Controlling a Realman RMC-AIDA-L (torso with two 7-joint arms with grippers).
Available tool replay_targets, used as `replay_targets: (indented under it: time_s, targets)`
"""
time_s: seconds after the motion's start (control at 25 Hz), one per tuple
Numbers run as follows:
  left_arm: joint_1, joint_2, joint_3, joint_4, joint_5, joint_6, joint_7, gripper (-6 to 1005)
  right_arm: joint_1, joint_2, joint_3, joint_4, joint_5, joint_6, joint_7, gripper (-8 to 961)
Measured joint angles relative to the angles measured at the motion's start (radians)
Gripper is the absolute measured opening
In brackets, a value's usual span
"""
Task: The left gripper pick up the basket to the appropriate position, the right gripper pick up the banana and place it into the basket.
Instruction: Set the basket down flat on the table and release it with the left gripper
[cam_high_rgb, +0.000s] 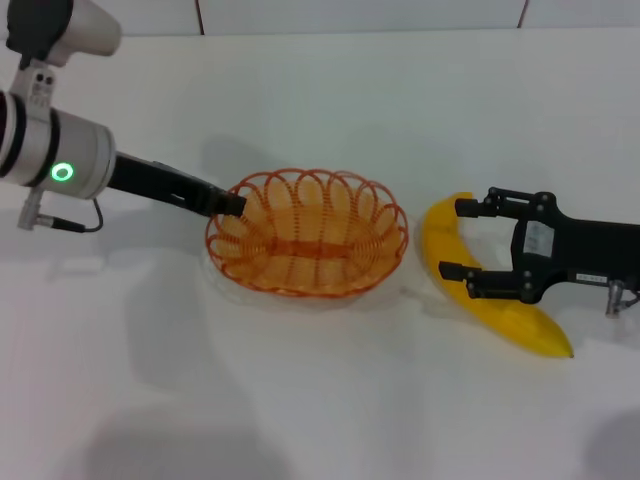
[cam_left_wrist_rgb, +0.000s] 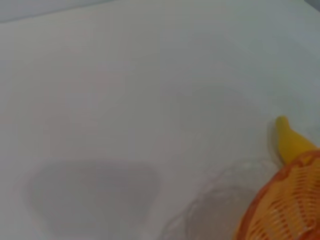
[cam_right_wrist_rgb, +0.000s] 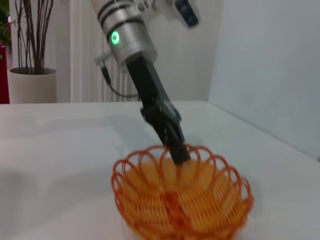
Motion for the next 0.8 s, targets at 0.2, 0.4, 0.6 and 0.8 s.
replay_targets:
  time_s: [0.2, 0.4, 0.6, 0.8]
  targets:
    - [-0.014, 0.001, 0.003, -0.036, 0.012, -0.045, -0.043, 70, 0.003, 0.001, 0.000, 0.000, 0.007, 0.000, 0.009, 722]
    - [-0.026, 0.004, 0.005, -0.057, 0.027, -0.061, -0.061, 97, 0.003, 0.001, 0.000, 0.000, 0.007, 0.002, 0.010, 719]
    - [-0.041, 0.005, 0.006, -0.059, 0.063, -0.062, -0.097, 123, 0.003, 0.001, 0.000, 0.000, 0.008, 0.002, 0.010, 716]
    - [-0.043, 0.005, 0.006, -0.060, 0.066, -0.064, -0.102, 150, 0.003, 0.001, 0.000, 0.000, 0.008, 0.001, 0.010, 714]
